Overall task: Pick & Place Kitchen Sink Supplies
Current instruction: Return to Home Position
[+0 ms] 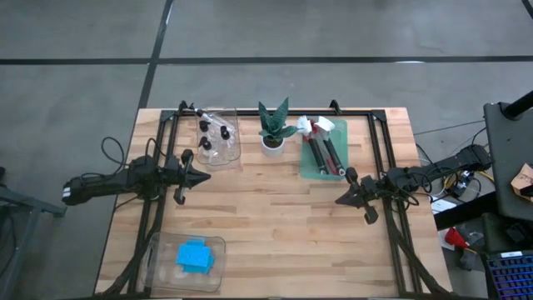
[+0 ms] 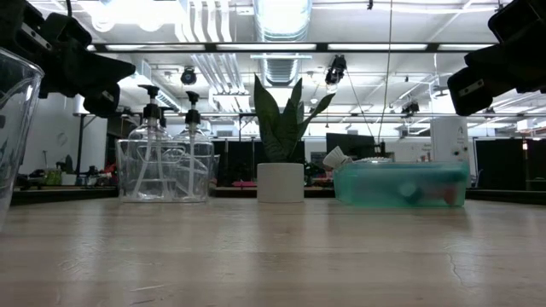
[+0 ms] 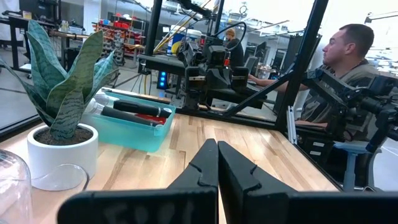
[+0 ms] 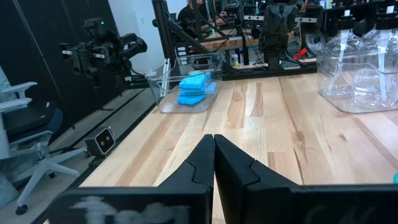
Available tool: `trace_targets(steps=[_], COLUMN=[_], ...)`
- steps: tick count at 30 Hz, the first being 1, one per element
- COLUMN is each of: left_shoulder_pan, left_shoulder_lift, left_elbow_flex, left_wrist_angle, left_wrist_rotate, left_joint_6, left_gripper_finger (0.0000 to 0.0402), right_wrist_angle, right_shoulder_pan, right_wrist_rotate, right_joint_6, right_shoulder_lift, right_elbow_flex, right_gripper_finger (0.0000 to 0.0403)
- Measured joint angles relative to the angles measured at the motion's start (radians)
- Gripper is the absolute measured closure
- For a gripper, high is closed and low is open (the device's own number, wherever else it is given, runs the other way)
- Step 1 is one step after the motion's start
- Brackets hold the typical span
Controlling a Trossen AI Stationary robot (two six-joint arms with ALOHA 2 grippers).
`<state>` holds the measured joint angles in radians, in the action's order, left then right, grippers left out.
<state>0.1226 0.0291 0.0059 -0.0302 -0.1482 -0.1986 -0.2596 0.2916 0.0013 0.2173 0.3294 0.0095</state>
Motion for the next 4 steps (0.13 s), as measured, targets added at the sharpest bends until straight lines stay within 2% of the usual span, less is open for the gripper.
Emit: trace_targets(steps=[4], left_shoulder_pan=[0.000], left_shoulder_lift=[0.000], left_elbow_flex=[0.000], left_wrist_angle=[0.000], left_wrist_rotate=[0.000], left_joint_6=[0.000], left_gripper_finger=[0.0401], right_wrist_angle=[0.000], right_shoulder_pan=[0.000], right_wrist_rotate=[0.000], right_joint_6=[0.000], right_shoulder_lift=[0.000], right_elbow_flex=[0.000], right_gripper_finger=[0.0394])
